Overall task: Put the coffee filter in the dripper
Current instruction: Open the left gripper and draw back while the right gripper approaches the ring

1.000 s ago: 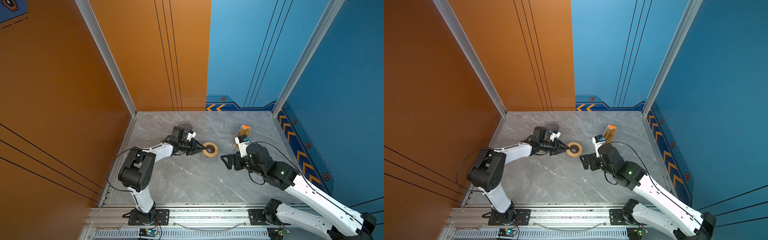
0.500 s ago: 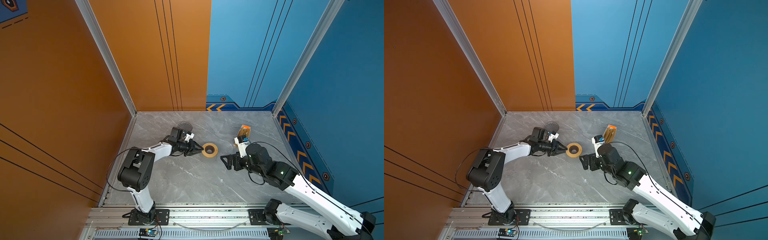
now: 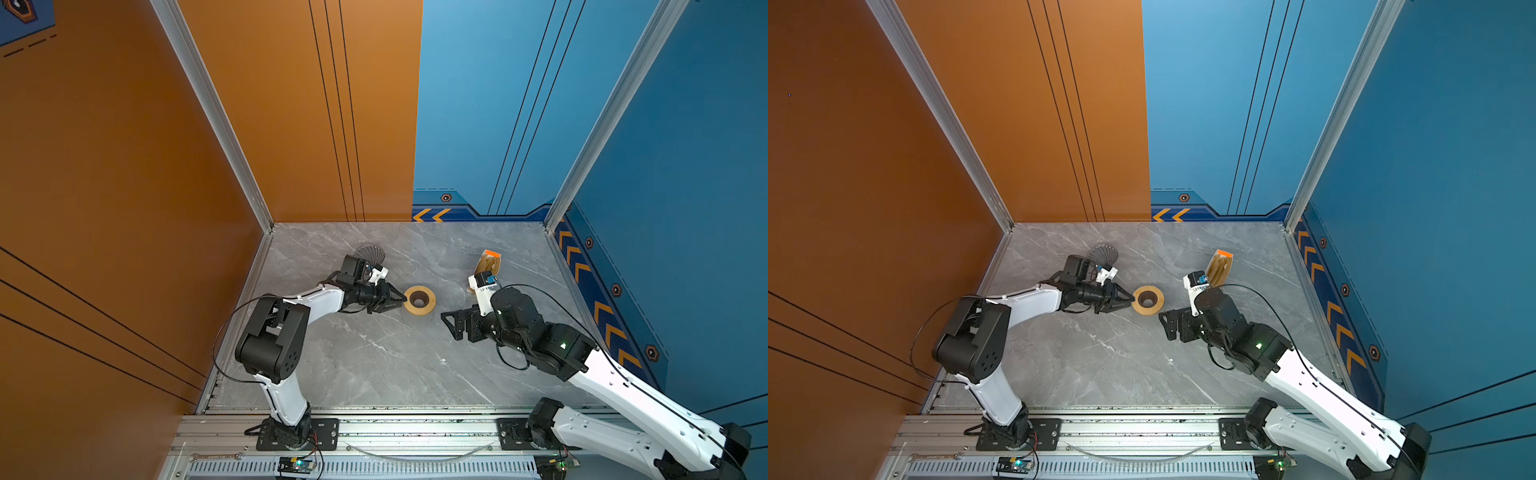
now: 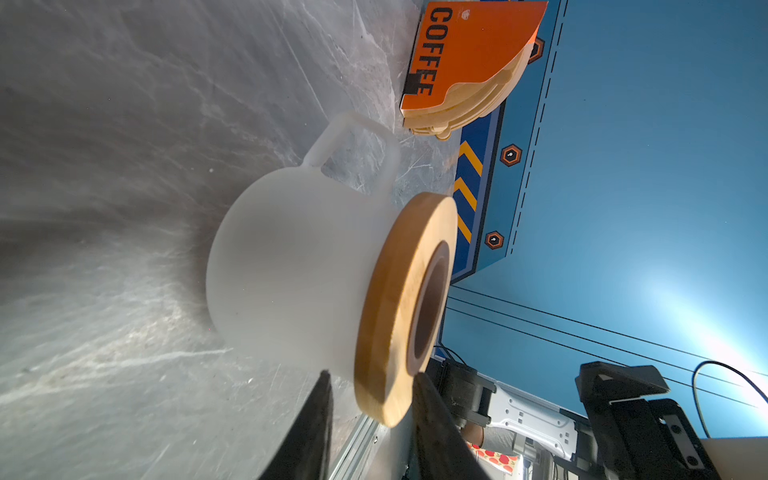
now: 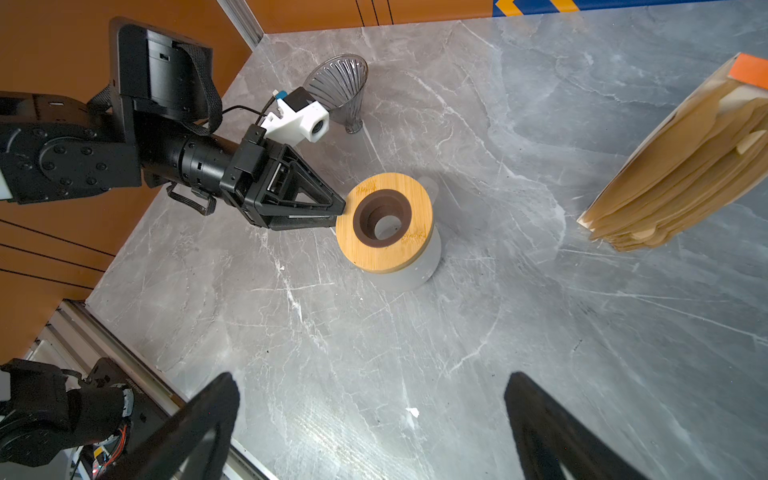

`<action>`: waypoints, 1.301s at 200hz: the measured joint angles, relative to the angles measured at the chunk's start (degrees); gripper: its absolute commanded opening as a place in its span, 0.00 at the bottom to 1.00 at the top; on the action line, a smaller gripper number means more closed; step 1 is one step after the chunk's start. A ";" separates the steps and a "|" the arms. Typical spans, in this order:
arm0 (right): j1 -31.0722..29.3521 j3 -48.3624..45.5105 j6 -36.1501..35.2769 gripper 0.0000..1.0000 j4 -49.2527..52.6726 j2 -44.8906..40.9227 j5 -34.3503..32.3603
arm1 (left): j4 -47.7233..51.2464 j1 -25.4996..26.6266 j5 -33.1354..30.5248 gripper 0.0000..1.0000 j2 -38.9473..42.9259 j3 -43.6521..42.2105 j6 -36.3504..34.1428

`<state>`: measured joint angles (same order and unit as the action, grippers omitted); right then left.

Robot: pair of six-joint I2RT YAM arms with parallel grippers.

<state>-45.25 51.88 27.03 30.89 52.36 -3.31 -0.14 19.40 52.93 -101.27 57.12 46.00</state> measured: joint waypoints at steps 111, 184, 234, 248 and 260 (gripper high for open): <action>-0.17 -0.26 0.24 0.97 0.00 0.02 -1.01 | 1.95 0.17 0.00 0.36 -0.09 2.40 -0.61; 1.03 -0.26 8.48 0.73 -2.62 7.78 -1.05 | 16.31 0.07 -3.69 0.40 2.49 7.56 -9.88; 2.23 -0.15 14.64 0.50 -5.68 13.99 -0.79 | 26.08 1.68 -6.84 0.40 3.82 15.13 -17.11; 2.49 0.15 15.69 0.46 -6.01 15.45 -0.79 | 28.33 2.14 -8.33 0.41 3.67 16.87 -18.64; 2.56 0.68 16.59 0.44 -6.08 16.41 -0.81 | 30.56 2.67 -9.99 0.42 3.08 18.91 -20.00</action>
<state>-42.70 52.56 43.62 24.82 68.77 -4.12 30.41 22.06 42.94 -98.19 76.03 26.00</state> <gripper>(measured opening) 0.456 0.414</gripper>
